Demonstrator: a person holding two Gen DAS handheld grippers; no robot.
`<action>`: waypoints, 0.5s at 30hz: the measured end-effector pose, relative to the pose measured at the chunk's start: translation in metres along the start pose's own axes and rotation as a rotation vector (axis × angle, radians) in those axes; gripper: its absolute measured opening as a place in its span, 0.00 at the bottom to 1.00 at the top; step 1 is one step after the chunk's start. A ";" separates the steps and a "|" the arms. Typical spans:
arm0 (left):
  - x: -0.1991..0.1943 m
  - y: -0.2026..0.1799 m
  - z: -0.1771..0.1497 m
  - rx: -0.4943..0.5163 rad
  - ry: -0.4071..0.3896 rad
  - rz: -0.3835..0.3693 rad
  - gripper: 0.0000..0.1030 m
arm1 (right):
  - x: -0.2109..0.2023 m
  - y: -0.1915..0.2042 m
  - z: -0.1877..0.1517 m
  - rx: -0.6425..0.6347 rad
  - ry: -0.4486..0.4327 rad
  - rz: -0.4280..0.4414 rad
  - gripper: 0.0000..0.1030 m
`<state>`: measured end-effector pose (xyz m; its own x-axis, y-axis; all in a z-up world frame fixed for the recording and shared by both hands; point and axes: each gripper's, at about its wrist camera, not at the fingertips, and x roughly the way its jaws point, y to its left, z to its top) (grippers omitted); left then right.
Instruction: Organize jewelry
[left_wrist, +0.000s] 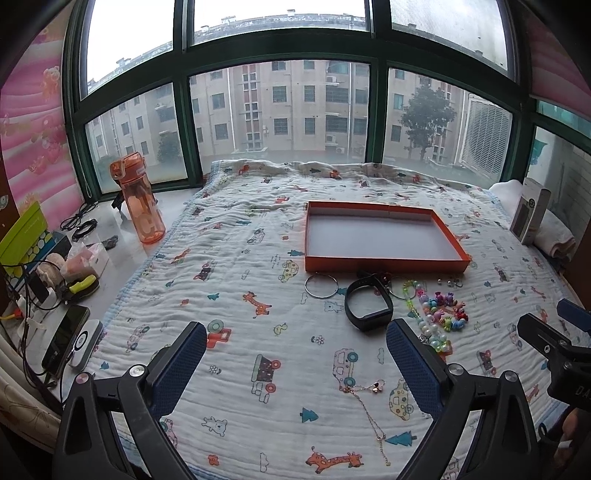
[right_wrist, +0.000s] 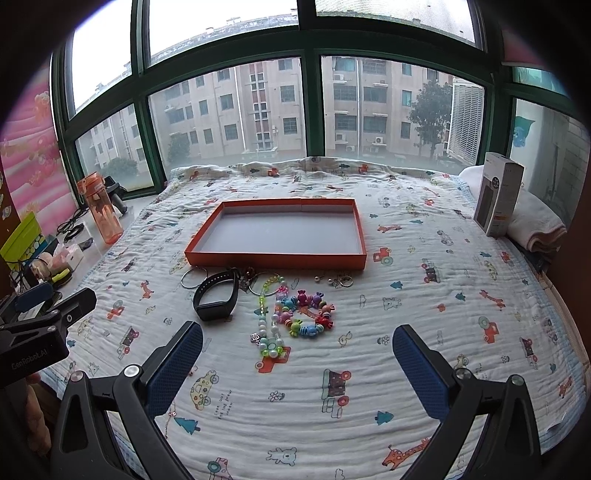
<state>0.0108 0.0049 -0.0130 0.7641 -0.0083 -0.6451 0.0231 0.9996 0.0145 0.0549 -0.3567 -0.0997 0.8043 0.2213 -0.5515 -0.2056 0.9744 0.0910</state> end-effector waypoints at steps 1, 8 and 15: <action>0.001 0.000 0.000 0.000 0.005 -0.005 1.00 | 0.002 0.000 0.000 0.000 0.005 0.002 1.00; 0.010 0.007 -0.002 -0.012 0.025 -0.024 0.99 | 0.007 -0.002 -0.003 0.001 0.028 0.012 1.00; 0.021 0.018 -0.011 -0.004 0.064 -0.106 0.84 | 0.015 -0.007 -0.005 0.000 0.059 0.023 1.00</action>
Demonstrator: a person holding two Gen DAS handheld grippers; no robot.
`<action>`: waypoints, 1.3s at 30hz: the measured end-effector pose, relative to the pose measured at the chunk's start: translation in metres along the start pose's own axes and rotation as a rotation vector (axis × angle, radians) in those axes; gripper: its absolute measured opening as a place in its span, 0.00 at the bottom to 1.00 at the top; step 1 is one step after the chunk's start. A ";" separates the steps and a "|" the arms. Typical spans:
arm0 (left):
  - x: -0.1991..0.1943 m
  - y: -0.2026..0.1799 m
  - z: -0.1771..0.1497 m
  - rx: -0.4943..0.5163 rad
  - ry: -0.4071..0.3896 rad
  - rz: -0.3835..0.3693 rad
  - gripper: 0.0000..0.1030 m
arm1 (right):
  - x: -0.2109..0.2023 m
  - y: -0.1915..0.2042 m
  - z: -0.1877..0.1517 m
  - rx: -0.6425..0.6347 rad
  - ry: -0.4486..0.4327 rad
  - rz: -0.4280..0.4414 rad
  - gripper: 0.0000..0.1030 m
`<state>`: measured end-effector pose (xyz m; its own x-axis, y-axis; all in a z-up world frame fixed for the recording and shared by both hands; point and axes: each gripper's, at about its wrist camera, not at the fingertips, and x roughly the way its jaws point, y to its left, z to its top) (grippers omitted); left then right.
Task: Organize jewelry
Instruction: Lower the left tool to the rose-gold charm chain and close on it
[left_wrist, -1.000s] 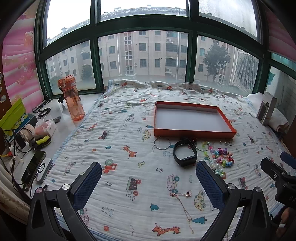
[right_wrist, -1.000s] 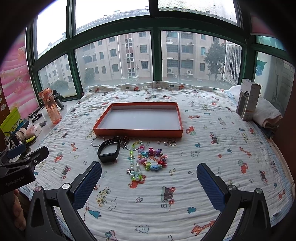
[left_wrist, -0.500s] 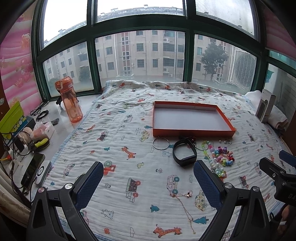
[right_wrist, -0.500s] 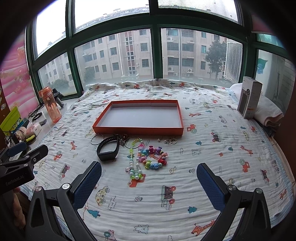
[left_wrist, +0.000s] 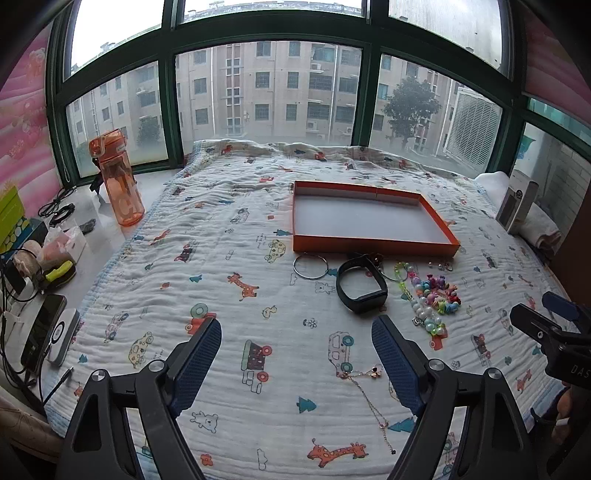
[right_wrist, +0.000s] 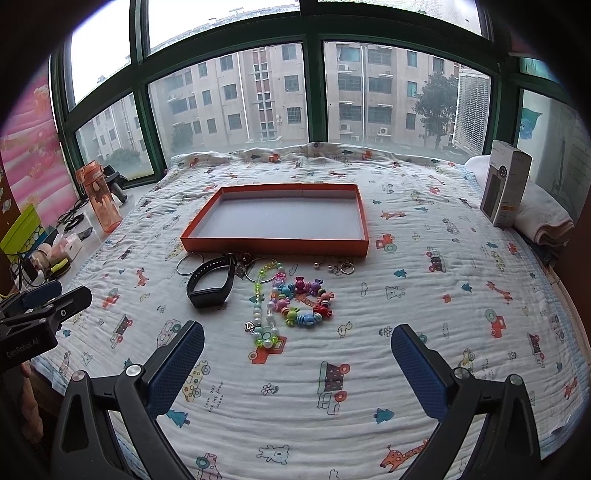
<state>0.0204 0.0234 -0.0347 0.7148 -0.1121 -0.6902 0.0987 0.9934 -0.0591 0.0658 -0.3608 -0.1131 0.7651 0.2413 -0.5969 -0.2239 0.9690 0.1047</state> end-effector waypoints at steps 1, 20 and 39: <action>0.002 0.001 -0.002 0.001 0.005 -0.011 0.82 | 0.002 -0.001 0.000 0.001 0.005 0.004 1.00; 0.078 -0.060 -0.042 0.252 0.174 -0.327 0.29 | 0.030 -0.014 -0.008 0.029 0.084 0.026 1.00; 0.109 -0.070 -0.052 0.312 0.244 -0.332 0.16 | 0.051 -0.020 -0.012 0.042 0.135 0.037 1.00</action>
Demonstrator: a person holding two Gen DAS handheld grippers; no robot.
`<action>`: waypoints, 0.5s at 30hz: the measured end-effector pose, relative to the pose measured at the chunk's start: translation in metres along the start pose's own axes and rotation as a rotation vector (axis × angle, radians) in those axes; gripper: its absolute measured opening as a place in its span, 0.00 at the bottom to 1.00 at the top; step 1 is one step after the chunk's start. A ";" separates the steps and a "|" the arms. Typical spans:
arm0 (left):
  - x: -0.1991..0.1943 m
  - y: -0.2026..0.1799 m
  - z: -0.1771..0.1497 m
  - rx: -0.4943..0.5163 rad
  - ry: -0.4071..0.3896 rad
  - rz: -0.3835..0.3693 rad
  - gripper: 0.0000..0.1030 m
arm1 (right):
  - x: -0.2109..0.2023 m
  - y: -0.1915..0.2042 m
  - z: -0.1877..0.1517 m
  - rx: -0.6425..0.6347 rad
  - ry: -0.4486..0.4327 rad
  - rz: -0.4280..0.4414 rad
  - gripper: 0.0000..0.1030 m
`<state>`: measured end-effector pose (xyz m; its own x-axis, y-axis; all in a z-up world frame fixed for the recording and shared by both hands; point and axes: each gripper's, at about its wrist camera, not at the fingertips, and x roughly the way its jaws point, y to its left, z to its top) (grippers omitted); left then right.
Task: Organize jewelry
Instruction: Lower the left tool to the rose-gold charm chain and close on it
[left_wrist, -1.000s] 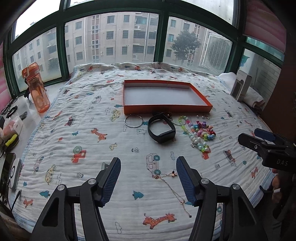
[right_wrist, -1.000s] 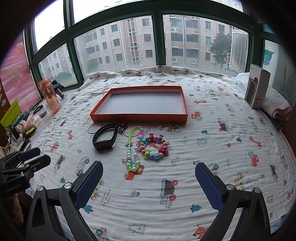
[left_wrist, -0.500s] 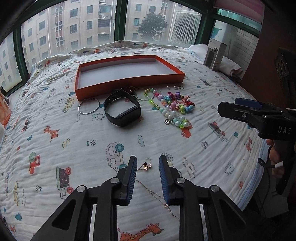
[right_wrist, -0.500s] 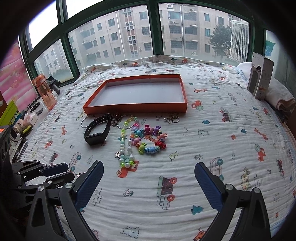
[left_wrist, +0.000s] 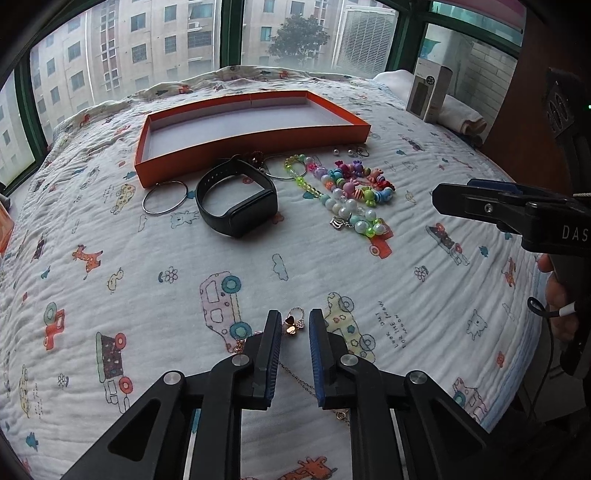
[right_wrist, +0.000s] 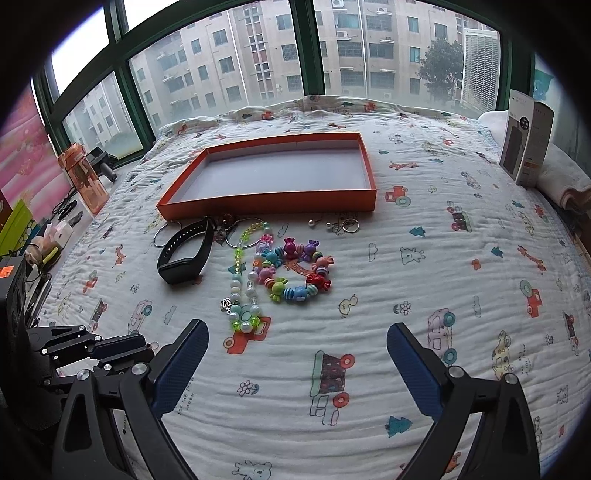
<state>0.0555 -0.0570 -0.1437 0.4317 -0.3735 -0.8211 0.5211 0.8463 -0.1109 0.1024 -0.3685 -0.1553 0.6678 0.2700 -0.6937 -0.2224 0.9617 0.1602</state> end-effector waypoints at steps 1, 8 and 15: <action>0.000 0.000 0.000 0.000 -0.001 0.001 0.16 | 0.000 0.000 0.000 0.000 0.001 0.001 1.00; 0.001 -0.005 -0.001 0.031 -0.012 0.025 0.15 | 0.002 0.001 -0.001 0.000 0.003 0.002 1.00; 0.002 -0.009 -0.001 0.036 -0.024 0.046 0.10 | 0.004 -0.001 -0.001 0.002 0.006 -0.002 1.00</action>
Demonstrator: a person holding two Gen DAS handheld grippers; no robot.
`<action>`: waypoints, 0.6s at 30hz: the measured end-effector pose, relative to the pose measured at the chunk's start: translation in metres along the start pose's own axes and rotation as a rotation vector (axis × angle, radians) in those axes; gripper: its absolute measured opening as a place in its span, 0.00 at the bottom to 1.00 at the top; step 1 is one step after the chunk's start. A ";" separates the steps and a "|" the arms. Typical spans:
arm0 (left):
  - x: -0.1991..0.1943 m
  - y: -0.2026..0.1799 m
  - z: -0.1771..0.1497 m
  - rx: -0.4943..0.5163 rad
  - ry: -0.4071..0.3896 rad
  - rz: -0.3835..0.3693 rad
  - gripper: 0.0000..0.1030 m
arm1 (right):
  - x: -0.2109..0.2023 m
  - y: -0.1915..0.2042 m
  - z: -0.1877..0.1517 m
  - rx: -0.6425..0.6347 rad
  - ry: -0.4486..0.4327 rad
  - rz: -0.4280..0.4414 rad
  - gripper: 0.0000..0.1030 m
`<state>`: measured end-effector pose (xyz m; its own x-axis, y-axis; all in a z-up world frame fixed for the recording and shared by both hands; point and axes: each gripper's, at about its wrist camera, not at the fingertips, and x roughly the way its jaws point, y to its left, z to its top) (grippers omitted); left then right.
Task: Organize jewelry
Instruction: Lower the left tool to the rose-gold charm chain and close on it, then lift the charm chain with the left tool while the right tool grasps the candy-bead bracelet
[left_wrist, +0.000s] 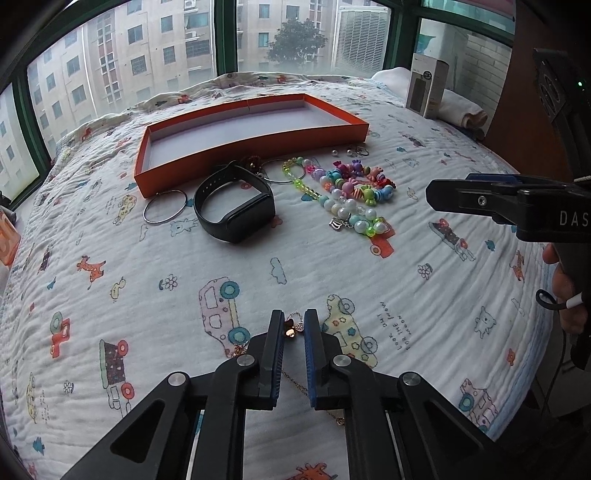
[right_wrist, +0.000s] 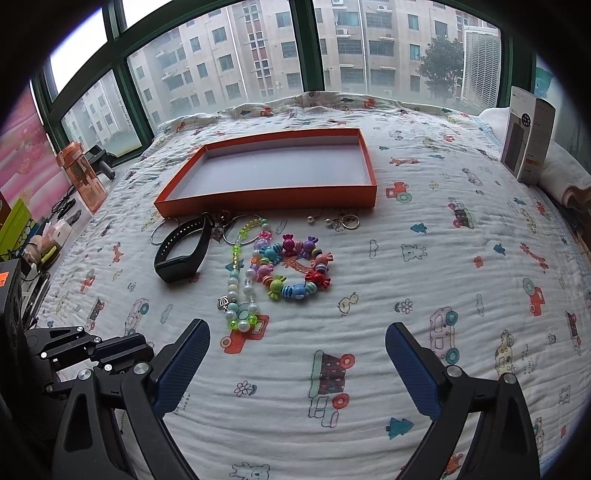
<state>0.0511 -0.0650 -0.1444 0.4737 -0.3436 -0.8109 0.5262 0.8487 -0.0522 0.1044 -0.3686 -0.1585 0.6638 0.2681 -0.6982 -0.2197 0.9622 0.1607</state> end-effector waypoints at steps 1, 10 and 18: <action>0.000 0.001 0.000 -0.010 0.000 -0.002 0.10 | 0.000 -0.001 0.000 0.002 0.000 0.000 1.00; -0.018 0.013 0.009 -0.078 -0.049 -0.017 0.10 | 0.008 -0.013 0.004 0.020 0.022 0.005 0.92; -0.036 0.032 0.022 -0.140 -0.103 -0.029 0.10 | 0.017 -0.021 0.028 0.026 0.014 -0.009 0.69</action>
<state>0.0665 -0.0346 -0.1040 0.5333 -0.4016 -0.7445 0.4401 0.8833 -0.1611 0.1400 -0.3830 -0.1545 0.6554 0.2590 -0.7095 -0.1947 0.9655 0.1727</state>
